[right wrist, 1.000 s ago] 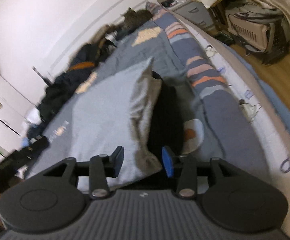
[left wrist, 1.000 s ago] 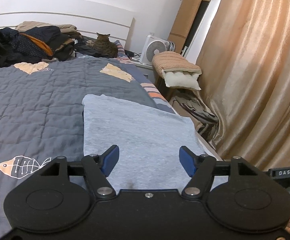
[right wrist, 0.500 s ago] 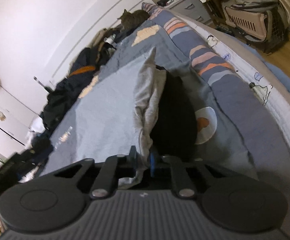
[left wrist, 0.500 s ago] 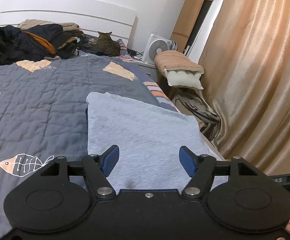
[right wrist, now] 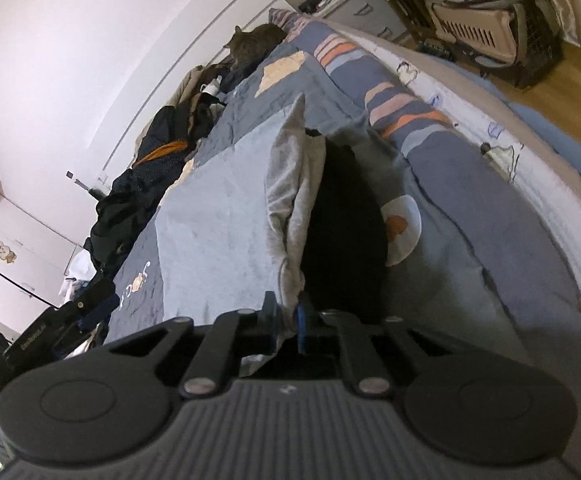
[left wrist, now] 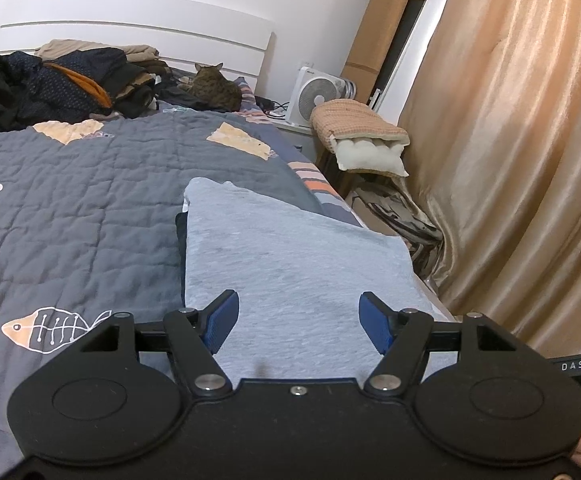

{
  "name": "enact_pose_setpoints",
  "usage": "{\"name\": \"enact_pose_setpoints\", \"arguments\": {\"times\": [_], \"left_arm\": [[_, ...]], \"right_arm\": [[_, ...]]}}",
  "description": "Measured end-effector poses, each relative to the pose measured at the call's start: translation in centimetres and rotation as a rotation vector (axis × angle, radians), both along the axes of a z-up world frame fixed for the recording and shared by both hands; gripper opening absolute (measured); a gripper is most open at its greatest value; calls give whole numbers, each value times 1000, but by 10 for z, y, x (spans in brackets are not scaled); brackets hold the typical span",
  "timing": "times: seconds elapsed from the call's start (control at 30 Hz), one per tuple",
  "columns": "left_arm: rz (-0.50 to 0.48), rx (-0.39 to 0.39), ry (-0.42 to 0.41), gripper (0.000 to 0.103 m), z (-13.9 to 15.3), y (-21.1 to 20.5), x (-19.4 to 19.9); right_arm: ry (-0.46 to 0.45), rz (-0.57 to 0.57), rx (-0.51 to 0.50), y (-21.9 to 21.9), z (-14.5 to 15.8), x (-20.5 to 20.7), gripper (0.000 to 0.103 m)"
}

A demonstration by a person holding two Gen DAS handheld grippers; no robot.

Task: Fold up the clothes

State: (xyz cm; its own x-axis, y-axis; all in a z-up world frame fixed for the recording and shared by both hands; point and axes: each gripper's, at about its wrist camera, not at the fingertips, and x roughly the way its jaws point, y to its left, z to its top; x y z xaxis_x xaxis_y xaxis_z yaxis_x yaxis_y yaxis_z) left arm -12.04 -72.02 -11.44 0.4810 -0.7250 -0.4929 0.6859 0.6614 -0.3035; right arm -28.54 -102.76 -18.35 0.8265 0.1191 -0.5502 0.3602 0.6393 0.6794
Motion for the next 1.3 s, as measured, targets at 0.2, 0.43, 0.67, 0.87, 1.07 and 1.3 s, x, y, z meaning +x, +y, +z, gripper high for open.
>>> {"name": "enact_pose_setpoints", "arguments": {"times": [0.2,0.43,0.67,0.87,1.07,1.3], "left_arm": [[-22,24,-4,72,-1,-4,-3],[-12,44,-26,89,0,-9,-10],[-36,101,-48,101,4,-7,-36],[-29,155,-38,103,18,-1,-55],[20,233,-27,103,40,10,-73],[62,265,-19,103,64,26,-89]], "right_arm": [[52,5,-91,-1,-5,6,26],[73,-37,-234,10,18,-19,39],[133,-24,-327,26,41,-23,41],[152,21,-411,50,59,-17,41],[147,45,-439,70,76,-11,41],[176,80,-453,89,93,-5,41]]}}
